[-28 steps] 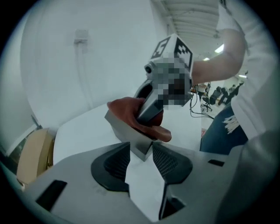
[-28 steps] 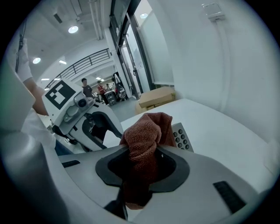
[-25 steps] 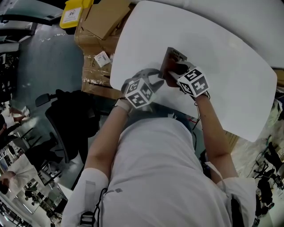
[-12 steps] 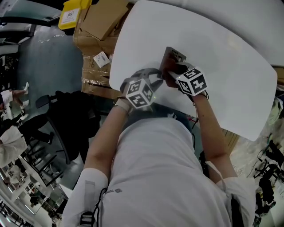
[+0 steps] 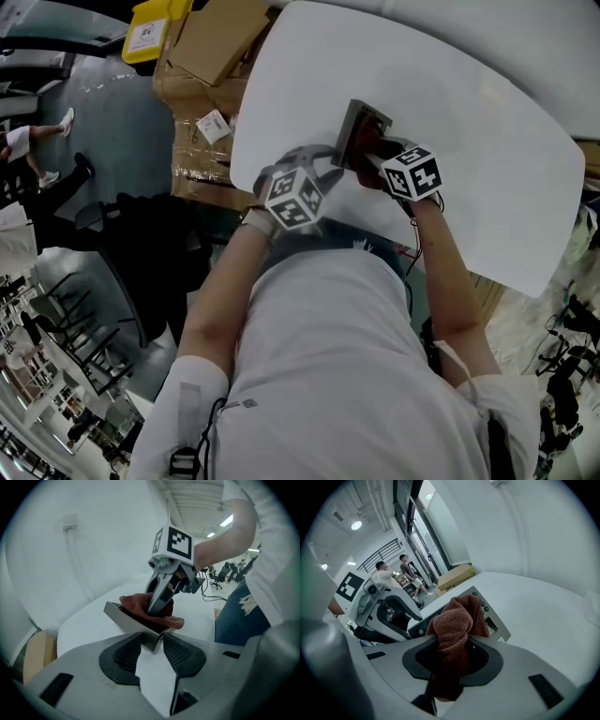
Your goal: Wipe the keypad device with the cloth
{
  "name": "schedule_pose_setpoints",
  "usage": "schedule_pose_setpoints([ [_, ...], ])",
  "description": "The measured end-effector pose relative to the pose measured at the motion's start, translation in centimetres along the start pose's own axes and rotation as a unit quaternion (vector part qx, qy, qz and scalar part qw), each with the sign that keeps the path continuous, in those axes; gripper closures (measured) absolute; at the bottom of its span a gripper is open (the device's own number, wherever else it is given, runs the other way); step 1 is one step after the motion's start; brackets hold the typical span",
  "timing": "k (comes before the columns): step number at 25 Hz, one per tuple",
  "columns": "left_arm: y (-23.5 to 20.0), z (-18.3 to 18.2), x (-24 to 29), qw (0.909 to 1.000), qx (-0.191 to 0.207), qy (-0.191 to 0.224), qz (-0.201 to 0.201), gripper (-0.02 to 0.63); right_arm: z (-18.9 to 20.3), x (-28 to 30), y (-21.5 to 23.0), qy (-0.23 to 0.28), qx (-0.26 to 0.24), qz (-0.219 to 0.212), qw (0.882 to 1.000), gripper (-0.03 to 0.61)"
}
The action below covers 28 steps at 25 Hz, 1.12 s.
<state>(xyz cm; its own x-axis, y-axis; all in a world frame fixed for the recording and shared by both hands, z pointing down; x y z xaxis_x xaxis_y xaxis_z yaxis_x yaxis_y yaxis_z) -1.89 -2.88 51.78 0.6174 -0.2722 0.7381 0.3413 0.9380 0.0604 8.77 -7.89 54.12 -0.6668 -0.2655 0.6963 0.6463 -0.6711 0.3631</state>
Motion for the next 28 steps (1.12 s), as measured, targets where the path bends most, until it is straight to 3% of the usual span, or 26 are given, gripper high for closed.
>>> schedule_pose_setpoints([
  [25,0.8,0.3,-0.5,0.9995,-0.030,0.005,-0.008,0.485,5.8,-0.1,4.7,-0.028,0.109,0.025,0.993,0.477],
  [28,0.9,0.4,-0.4,0.9995,-0.029,0.001,-0.010,0.485,6.1,-0.1,4.9,-0.032,0.090,0.041,0.995,0.477],
])
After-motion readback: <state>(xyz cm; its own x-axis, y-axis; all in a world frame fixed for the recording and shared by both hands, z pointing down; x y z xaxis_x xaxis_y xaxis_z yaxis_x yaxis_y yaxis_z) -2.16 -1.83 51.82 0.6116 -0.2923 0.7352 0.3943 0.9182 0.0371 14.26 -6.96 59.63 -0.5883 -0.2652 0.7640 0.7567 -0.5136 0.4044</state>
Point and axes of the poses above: the fingertips, and each gripper's own axes: x forward along the fingers, y to its right, z out of its underside, the point moved 5 cm from there along -x, backward along the fingers, and after that the axes turned 2 degrees about y, right-handed, at the moved point
